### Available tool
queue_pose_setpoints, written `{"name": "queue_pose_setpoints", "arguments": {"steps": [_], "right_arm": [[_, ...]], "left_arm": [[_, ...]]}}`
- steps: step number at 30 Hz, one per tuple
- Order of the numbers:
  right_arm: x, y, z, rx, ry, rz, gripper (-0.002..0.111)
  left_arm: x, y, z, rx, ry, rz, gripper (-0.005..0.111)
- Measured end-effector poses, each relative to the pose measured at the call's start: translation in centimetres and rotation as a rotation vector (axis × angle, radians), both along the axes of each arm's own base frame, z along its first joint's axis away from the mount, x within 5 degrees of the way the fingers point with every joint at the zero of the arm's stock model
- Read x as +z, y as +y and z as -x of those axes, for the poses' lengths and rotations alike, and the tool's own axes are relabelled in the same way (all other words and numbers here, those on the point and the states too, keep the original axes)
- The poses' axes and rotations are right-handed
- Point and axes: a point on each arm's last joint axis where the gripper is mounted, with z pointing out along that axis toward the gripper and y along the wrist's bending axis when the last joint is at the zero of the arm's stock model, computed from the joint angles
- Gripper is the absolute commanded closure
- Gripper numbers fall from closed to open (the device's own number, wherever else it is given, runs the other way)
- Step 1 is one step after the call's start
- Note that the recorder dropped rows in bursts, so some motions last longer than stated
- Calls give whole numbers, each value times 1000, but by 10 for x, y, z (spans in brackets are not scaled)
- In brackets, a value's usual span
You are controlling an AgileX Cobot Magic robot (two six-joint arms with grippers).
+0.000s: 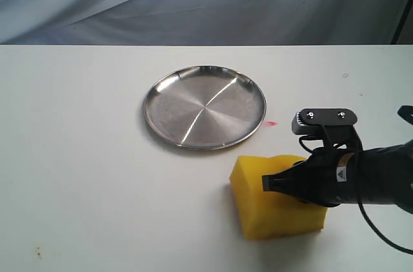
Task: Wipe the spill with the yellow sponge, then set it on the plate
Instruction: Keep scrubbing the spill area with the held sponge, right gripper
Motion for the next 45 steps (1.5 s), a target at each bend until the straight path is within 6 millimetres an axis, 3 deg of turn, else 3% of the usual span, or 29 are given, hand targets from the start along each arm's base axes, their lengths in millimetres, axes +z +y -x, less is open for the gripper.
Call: {"name": "queue_pose_setpoints", "arguments": {"steps": [6,11,18,25,31,37,45], "right_arm": [[0,-16,-8,-69,-7,-4,108],[6,-12,-21,-70,0,4,108],[7,31,-25,57,3,3,108],[9,77,1,201,2,-28,108],[8,97,21,290,10,-30,108],[-1,81,30,253,-1,-49,108],[1,24,34,85,-11,-62,108]], "left_arm": [[0,0,0,0,0,0,105],[0,0,0,0,0,0,105],[0,0,0,0,0,0,105],[0,0,0,0,0,0,105],[0,0,0,0,0,0,105],[0,0,0,0,0,0,105],[0,0,0,0,0,0,105]]}}
